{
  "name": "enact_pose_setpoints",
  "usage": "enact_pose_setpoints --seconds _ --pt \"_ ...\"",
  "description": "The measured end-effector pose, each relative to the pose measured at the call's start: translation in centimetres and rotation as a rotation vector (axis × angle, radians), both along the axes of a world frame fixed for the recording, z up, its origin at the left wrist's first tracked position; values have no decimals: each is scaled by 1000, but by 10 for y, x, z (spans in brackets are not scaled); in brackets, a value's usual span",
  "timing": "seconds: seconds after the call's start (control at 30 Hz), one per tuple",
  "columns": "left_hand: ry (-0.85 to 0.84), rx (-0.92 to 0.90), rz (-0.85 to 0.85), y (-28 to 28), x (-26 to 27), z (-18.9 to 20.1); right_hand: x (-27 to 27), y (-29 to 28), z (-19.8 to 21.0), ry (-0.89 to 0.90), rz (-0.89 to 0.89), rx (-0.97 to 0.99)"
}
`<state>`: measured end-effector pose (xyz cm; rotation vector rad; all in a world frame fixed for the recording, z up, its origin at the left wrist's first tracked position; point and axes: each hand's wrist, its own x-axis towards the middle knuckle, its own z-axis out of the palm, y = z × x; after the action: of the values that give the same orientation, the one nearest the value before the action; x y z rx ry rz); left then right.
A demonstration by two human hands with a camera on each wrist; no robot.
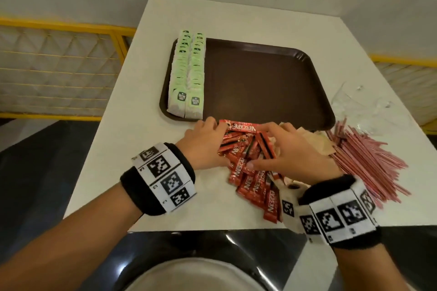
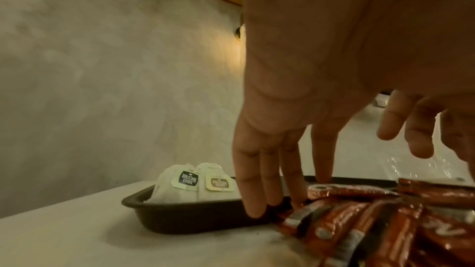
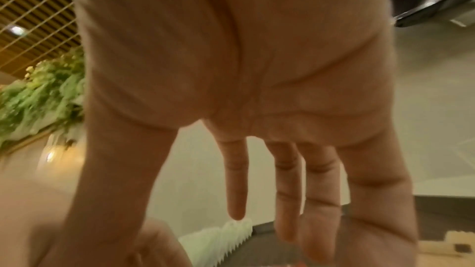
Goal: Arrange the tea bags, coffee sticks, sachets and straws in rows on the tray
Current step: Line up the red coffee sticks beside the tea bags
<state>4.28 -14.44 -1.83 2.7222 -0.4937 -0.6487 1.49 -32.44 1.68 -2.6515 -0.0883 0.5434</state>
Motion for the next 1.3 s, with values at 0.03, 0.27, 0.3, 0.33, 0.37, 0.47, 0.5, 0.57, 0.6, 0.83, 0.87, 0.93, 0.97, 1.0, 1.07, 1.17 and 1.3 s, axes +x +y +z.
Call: enact_pose_setpoints --seconds 0.03,0.27,0.3,0.33,0.37,0.47,0.5,0.57,0.6,0.83,0.87,0.93,0.97,1.0,1.07,1.17,1.3 --pt "8 21 9 -2 -2 -2 1 2 -5 28 -16 -47" --pt "1 34 71 -15 -5 -10 10 11 -21 35 11 -114" --pt "2 24 81 -17 -5 -10 12 10 -22 30 27 -117" --pt "8 15 91 -19 -4 -10 13 9 -23 23 47 -119" --pt "19 11 100 -20 -5 -10 15 9 -24 17 67 -115" --pt "46 37 131 -21 -7 -11 19 11 -26 28 99 -53" --pt "46 41 145 -20 -7 -12 20 14 -27 25 109 -34" --pt "47 54 169 -17 -7 -15 21 18 -29 11 123 -24" --pt "54 69 180 -16 -7 -16 22 20 -31 7 128 -25" --pt "91 122 222 -6 -6 -21 25 19 -32 -9 138 -26" --pt "106 120 232 -3 -6 -21 25 20 -32 -27 141 -36" --pt "142 102 248 4 -6 -19 25 21 -31 -65 161 -54" --pt "162 84 252 7 -5 -17 26 21 -31 -88 171 -57" --pt "182 57 255 11 -5 -15 27 20 -29 -116 180 -47" --pt "203 -8 271 19 -6 -7 29 17 -22 -154 187 26" --pt "177 -93 335 34 -8 5 33 14 -11 -147 251 112" --pt "152 -121 415 49 -8 13 34 19 -15 -7 458 -185"
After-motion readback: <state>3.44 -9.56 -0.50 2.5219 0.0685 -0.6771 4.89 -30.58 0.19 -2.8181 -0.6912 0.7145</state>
